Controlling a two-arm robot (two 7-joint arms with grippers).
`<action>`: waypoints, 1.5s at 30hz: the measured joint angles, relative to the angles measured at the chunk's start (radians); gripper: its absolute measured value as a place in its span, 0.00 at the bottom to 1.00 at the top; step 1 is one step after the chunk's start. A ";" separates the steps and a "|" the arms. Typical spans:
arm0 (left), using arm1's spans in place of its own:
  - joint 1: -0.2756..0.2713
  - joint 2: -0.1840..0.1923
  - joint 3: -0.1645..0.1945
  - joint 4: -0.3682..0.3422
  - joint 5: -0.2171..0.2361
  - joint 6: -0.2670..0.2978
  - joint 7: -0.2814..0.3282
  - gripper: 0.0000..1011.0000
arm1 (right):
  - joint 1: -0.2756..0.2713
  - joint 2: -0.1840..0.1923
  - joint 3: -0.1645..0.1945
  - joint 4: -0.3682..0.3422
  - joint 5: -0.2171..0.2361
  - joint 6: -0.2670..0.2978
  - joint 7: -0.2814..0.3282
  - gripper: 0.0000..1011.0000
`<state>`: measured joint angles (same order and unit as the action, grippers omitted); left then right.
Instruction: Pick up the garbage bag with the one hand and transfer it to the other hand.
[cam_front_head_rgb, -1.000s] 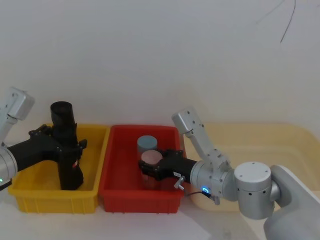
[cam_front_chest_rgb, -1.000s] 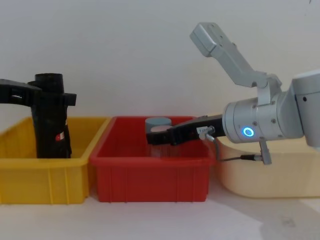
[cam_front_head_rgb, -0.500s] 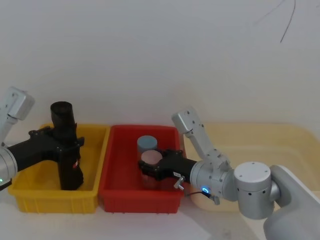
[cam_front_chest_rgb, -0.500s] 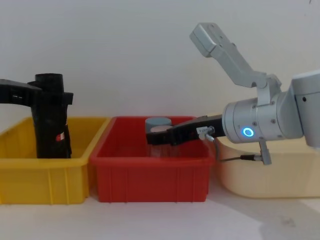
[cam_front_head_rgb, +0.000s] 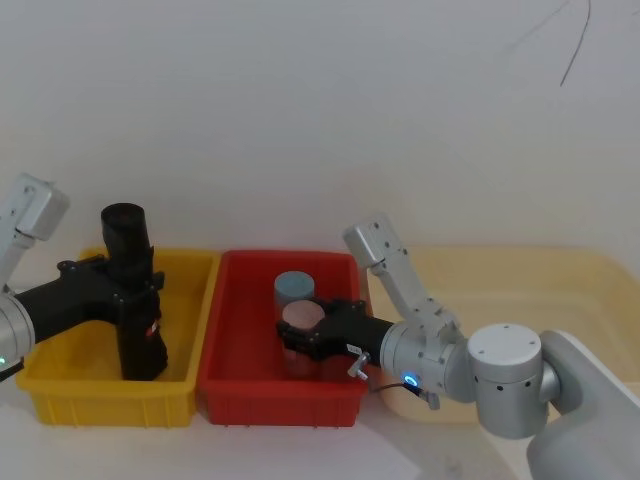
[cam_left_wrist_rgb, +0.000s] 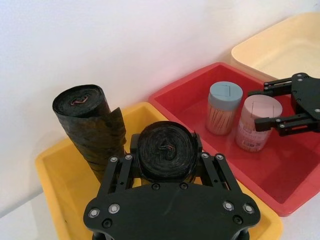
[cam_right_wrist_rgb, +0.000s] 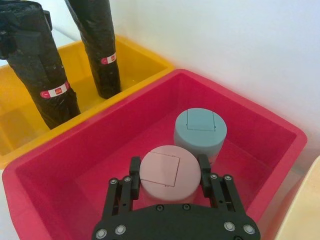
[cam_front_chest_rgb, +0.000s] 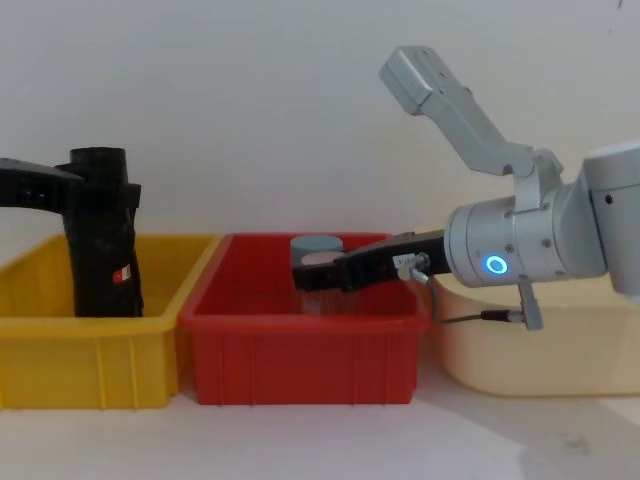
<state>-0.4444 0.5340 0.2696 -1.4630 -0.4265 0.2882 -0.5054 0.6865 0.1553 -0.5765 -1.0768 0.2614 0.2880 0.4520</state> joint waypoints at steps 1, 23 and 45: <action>0.000 0.000 0.000 0.000 0.000 0.000 0.000 0.53 | 0.000 0.000 0.000 0.000 0.000 0.000 0.000 0.66; -0.049 0.003 0.021 -0.005 0.020 -0.019 0.002 0.53 | -0.007 0.007 0.044 -0.055 0.011 -0.042 -0.016 0.66; -0.258 -0.075 0.075 0.068 0.014 -0.188 -0.101 0.53 | -0.060 0.057 0.226 -0.255 0.045 -0.129 -0.159 0.66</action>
<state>-0.7028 0.4592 0.3443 -1.3946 -0.4124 0.1001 -0.6063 0.6260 0.2118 -0.3508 -1.3318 0.3063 0.1586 0.2931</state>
